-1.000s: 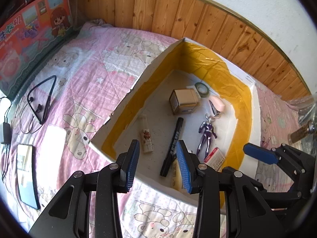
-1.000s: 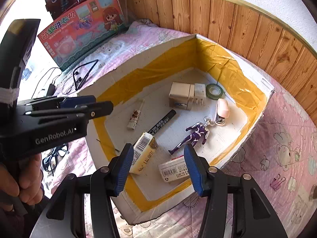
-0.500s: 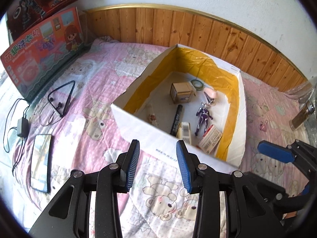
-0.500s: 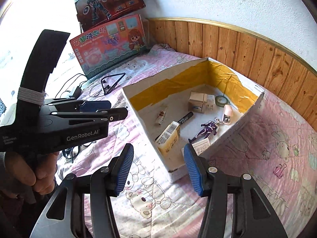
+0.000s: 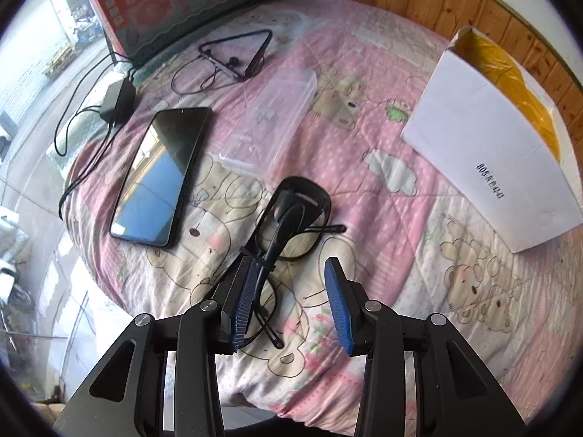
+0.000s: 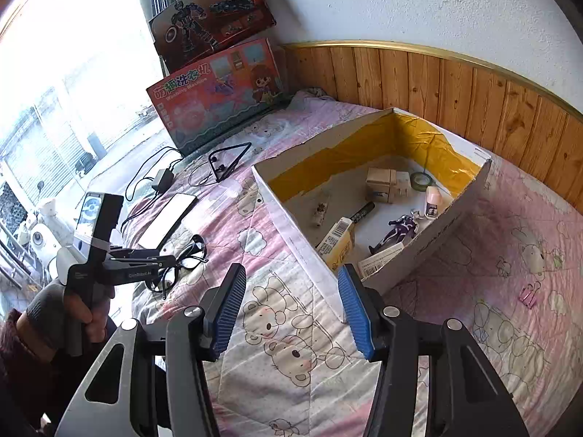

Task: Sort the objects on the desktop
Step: 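Lift both tools out of the box toward the black glasses, then grasp the black glasses with the left tool while the right tool grasps the pink binder clip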

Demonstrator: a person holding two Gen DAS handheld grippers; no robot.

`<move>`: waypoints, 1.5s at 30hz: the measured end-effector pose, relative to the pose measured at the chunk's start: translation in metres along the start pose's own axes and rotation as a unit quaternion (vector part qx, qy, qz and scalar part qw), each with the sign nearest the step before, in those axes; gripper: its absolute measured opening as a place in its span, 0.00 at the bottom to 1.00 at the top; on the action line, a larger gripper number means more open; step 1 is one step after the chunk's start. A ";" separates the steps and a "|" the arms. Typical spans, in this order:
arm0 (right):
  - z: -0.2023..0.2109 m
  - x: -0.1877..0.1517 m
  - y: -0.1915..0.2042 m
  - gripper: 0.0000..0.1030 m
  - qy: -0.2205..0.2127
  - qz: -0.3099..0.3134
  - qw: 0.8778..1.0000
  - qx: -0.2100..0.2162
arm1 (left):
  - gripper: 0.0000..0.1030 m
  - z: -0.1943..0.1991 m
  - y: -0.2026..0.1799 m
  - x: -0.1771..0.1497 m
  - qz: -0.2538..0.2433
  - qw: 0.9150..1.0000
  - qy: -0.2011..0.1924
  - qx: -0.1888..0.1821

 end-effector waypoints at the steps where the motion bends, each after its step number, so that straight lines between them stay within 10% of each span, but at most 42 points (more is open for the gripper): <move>1: 0.001 0.000 0.000 0.53 0.000 -0.003 1.000 0.002 | 0.41 -0.012 0.000 -0.003 -0.004 1.000 0.024 0.000; 6: 0.008 0.002 -0.003 0.53 -0.004 -0.015 1.000 0.003 | 0.41 -0.037 0.005 -0.004 -0.010 0.998 0.045 0.034; 7: 0.010 0.003 -0.005 0.53 -0.005 -0.017 1.000 0.002 | 0.22 -0.037 0.005 -0.003 -0.015 0.998 0.045 0.039; 15: 0.024 -0.002 -0.039 0.53 -0.007 -0.057 0.998 -0.014 | 0.13 0.014 -0.087 -0.007 -0.105 0.992 -0.008 -0.074; 26: 0.044 -0.045 -0.176 0.53 0.043 -0.175 0.976 -0.124 | 0.14 0.058 -0.267 -0.030 -0.235 0.943 0.020 -0.235; 33: 0.032 -0.053 -0.246 0.53 0.039 -0.259 0.954 -0.146 | 0.14 0.038 -0.351 0.009 -0.275 0.938 0.027 -0.207; 45: -0.011 -0.042 -0.317 0.53 0.030 -0.309 0.934 -0.175 | 0.15 -0.006 -0.390 0.027 -0.259 0.945 0.021 -0.197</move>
Point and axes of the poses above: each gripper's, at about its wrist camera, not at the fingertips, and z roughly against the way its jaws point, y to its left, x to its top, the point moved 3 cm from there along -z, roughly the way its jaws point, and after that the axes turned 4 degrees about -z, right-handed, at the moved point
